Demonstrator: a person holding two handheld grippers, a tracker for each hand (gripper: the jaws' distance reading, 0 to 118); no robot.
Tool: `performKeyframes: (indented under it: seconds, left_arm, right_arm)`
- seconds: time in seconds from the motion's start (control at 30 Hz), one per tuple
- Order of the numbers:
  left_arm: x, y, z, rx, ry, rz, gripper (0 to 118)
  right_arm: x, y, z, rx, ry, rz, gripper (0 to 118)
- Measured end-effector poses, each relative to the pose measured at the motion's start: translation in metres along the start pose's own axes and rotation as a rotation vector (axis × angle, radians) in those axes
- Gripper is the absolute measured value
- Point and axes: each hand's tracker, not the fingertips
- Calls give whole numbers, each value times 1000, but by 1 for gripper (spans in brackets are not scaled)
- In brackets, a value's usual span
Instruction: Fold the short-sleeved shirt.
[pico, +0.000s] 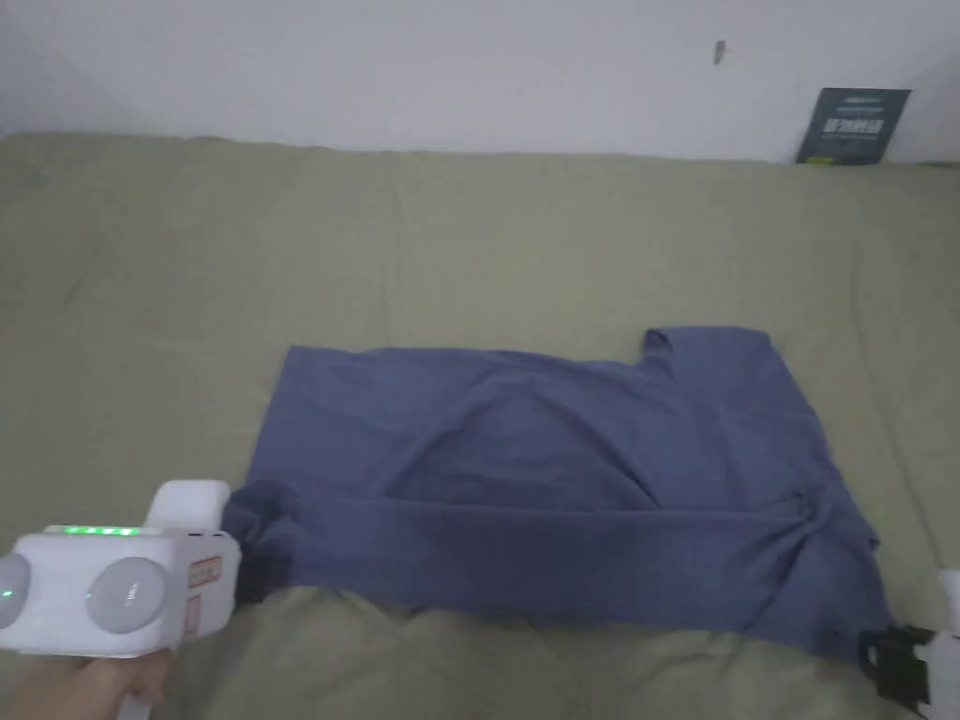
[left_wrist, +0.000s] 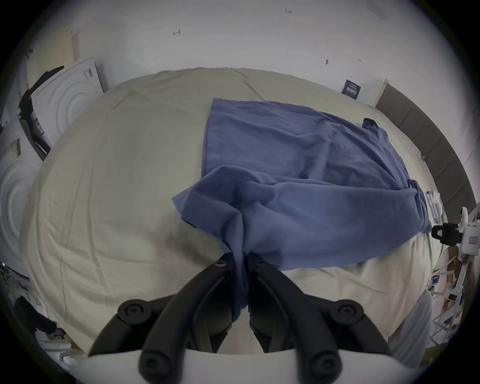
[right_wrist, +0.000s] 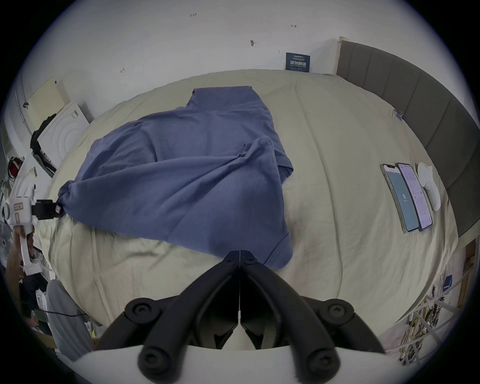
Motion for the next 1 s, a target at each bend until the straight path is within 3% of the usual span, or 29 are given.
performKeyframes:
  seconds: [0.03,0.07,0.3,0.43,0.5,0.6,1.0]
  left_arm:
    - [-2,1,2,29,27,-12,9]
    - [-2,1,3,37,36,-18,9]
    - [11,-1,8,4,29,-21,9]
    - [12,1,6,-15,24,-17,9]
    - [11,3,5,-23,24,-23,9]
    - [11,5,6,-35,19,-14,9]
    - [12,-3,29,-24,52,-34,9]
  right_arm:
    - [1,2,1,9,-1,-4,83]
    - [2,3,0,12,-4,-7,118]
    - [18,25,-33,-29,-16,-29,116]
    - [6,29,-56,-129,-2,80,115]
    - [1,30,-60,-110,-12,121,103]
    - [-3,35,-50,-73,-12,140,6]
    - [-1,27,19,8,-27,163,6]
